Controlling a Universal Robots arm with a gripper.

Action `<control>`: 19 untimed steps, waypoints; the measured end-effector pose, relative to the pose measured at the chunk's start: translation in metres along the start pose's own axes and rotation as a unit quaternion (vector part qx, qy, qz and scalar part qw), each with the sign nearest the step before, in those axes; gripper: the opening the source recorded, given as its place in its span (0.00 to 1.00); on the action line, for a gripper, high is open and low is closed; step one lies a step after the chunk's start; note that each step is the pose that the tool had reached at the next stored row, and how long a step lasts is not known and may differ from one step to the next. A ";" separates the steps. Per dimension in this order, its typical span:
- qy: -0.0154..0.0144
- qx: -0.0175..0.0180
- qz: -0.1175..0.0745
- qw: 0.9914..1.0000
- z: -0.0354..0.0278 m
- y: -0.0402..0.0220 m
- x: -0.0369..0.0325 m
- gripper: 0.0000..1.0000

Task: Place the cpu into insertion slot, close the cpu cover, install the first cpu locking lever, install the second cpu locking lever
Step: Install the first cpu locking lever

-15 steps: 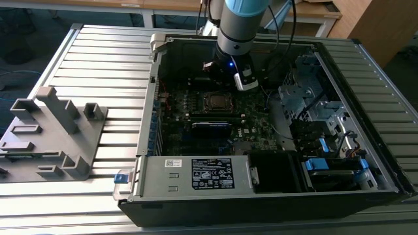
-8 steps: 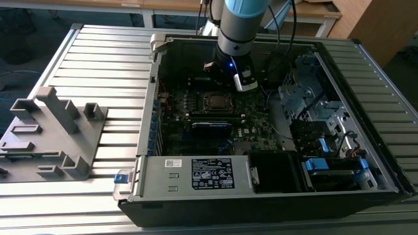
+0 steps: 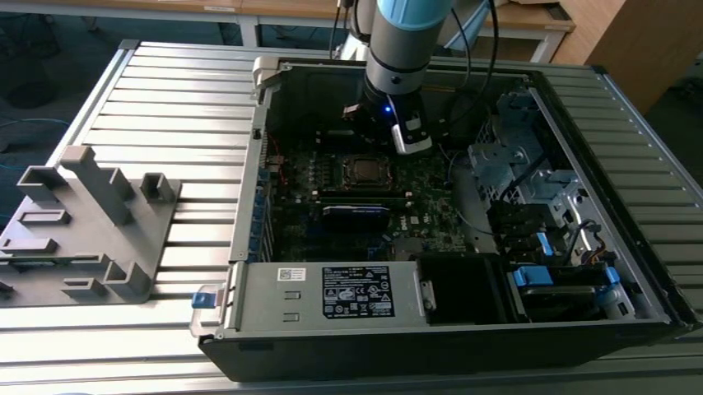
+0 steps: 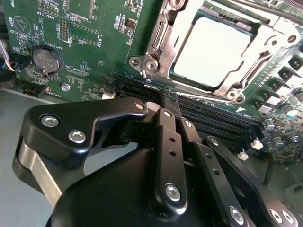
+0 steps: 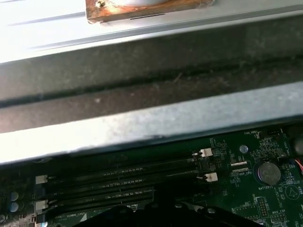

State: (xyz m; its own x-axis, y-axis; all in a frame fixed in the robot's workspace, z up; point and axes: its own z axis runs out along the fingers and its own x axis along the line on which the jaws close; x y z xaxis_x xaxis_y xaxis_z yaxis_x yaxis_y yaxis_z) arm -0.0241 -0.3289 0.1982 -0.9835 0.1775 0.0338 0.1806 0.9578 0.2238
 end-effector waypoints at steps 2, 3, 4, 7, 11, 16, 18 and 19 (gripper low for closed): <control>-0.001 0.003 0.001 1.000 0.0001 0.0003 0.0001 0.11; -0.002 0.006 0.002 1.000 0.0001 0.0005 0.0002 0.11; -0.002 0.008 0.003 1.000 0.0003 0.0009 0.0003 0.11; -0.003 0.009 0.004 1.000 0.0004 0.0016 0.0009 0.11; -0.004 0.008 0.005 1.000 0.0010 0.0022 0.0012 0.11; -0.007 0.008 0.010 1.000 0.0025 0.0022 0.0013 0.11; -0.008 0.008 0.013 1.000 0.0028 0.0023 0.0013 0.11; -0.008 0.008 0.014 1.000 0.0030 0.0025 0.0014 0.11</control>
State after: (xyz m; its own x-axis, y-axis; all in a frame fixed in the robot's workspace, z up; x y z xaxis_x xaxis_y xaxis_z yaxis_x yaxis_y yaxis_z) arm -0.0250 -0.3255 0.1960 -0.9780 0.2074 0.0234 0.2077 0.9559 0.2077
